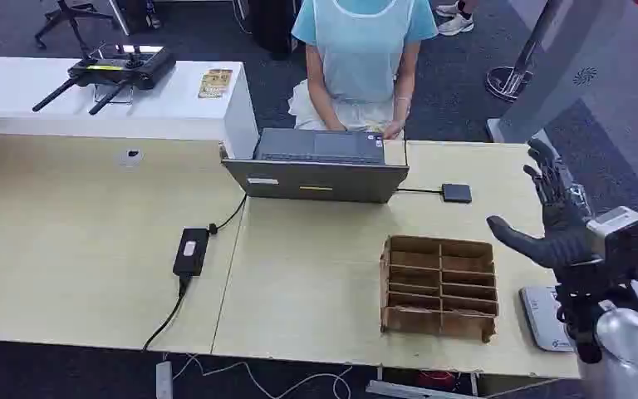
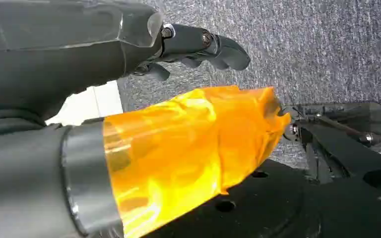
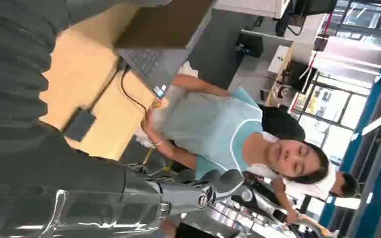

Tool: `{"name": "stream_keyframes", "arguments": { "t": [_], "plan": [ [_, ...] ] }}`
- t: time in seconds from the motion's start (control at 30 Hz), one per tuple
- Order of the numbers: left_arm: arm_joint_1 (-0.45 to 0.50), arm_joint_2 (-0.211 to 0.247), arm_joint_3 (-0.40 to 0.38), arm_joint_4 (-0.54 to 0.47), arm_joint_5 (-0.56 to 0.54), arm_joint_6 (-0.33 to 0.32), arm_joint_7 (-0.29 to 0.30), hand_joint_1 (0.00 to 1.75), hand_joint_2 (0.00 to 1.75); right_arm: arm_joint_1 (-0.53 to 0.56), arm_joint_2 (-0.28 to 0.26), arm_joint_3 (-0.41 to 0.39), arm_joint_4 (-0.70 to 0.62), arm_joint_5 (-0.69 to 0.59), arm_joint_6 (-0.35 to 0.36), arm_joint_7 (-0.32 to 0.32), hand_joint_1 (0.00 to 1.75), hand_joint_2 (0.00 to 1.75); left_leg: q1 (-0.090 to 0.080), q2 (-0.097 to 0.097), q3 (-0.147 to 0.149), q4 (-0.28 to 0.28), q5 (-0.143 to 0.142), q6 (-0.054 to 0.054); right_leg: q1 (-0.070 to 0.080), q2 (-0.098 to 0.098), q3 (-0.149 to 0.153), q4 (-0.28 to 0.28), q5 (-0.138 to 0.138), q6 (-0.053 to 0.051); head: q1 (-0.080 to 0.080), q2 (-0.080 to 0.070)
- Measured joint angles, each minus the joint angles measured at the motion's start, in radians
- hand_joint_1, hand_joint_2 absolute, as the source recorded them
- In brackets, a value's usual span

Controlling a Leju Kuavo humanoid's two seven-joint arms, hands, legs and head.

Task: Pass the card to the sensor for recognition and then transmit it.

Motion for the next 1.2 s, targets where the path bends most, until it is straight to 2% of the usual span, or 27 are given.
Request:
{"name": "stream_keyframes", "arguments": {
  "t": [0.3,0.4,0.53,0.67,0.9,1.1,1.2],
  "plan": [
    [-0.005,0.000,-0.003,0.000,-0.015,-0.010,0.011,0.00,0.00,-0.274,-0.002,0.162,0.056,0.267,-0.176,0.125,0.00,1.75,0.000,0.000,0.000,0.000,0.002,-0.001,0.000,0.000,0.000,0.000,0.002,-0.001,0.000,0.000],
    [-0.006,0.000,-0.006,0.000,-0.019,-0.017,0.020,0.00,0.00,-0.360,-0.002,0.213,0.082,0.339,-0.203,0.166,0.00,1.75,0.000,0.000,0.000,0.000,0.002,-0.001,0.000,0.000,0.000,0.001,0.002,-0.001,0.000,0.000],
    [-0.007,0.000,-0.011,0.000,-0.023,-0.019,0.022,0.00,0.00,-0.428,0.000,0.262,0.111,0.375,-0.214,0.188,0.00,1.75,0.000,-0.001,-0.001,0.000,0.003,0.000,0.000,-0.001,0.000,0.001,0.002,-0.001,0.000,0.000],
    [-0.011,0.000,-0.023,0.000,-0.040,-0.026,0.030,0.00,0.00,-0.505,0.008,0.312,0.151,0.484,-0.236,0.249,0.00,1.75,0.000,0.000,-0.001,0.000,0.003,0.000,0.000,0.000,0.000,0.001,0.003,0.000,0.000,0.000],
    [-0.026,0.000,-0.052,0.000,-0.077,-0.027,0.061,0.00,0.00,-0.677,0.067,0.436,0.326,0.754,-0.247,0.376,0.00,1.75,0.000,-0.001,-0.001,0.000,0.004,-0.001,0.000,0.000,-0.001,0.001,0.004,-0.001,0.000,0.000],
    [-0.036,0.000,-0.075,0.000,-0.095,-0.037,0.073,0.00,0.00,-0.799,0.121,0.513,0.549,0.907,-0.252,0.425,0.00,1.75,0.000,-0.001,-0.001,0.000,0.006,-0.002,0.000,0.000,-0.001,0.002,0.004,0.000,0.000,0.000],
    [-0.038,0.000,-0.081,0.000,-0.101,-0.039,0.080,0.00,0.00,-0.834,0.144,0.531,0.646,0.956,-0.276,0.441,0.00,1.75,0.000,-0.001,-0.001,0.000,0.006,-0.002,0.000,-0.001,-0.001,0.002,0.004,0.000,0.000,0.000]
  ]
}}
